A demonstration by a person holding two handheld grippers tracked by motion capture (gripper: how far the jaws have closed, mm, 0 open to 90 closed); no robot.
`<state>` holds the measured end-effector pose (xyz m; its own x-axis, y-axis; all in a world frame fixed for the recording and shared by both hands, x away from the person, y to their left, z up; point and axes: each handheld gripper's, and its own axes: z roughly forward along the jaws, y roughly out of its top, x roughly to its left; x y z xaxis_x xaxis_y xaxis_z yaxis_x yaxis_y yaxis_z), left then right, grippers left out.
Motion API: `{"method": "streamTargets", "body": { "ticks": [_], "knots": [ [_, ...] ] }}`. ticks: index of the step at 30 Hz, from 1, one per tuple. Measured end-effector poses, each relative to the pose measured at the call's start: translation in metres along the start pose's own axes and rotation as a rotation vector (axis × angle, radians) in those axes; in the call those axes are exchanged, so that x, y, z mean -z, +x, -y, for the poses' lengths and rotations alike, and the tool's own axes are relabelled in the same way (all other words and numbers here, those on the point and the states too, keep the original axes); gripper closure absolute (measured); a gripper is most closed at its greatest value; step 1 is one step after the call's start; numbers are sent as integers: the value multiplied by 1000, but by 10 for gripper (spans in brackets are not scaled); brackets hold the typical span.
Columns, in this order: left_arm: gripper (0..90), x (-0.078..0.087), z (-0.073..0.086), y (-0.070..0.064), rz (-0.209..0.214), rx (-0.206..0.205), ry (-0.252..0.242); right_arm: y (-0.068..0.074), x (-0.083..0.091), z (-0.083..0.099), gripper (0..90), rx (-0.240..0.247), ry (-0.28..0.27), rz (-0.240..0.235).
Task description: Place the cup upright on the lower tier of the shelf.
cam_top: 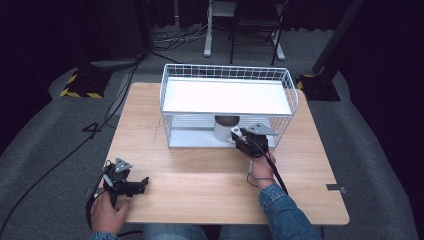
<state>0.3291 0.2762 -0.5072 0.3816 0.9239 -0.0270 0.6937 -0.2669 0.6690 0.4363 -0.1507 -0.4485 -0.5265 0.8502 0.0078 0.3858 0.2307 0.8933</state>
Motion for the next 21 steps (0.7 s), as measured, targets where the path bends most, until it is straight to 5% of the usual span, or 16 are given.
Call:
{"method": "streamTargets", "body": {
  "ticks": [9,21],
  "knots": [
    [4,0,0,0,0,1,1,2,8,-3,524,0,9,-25],
    [4,0,0,0,0,0,0,-5,41,-12,458,0,-49,-79]
  ]
}}
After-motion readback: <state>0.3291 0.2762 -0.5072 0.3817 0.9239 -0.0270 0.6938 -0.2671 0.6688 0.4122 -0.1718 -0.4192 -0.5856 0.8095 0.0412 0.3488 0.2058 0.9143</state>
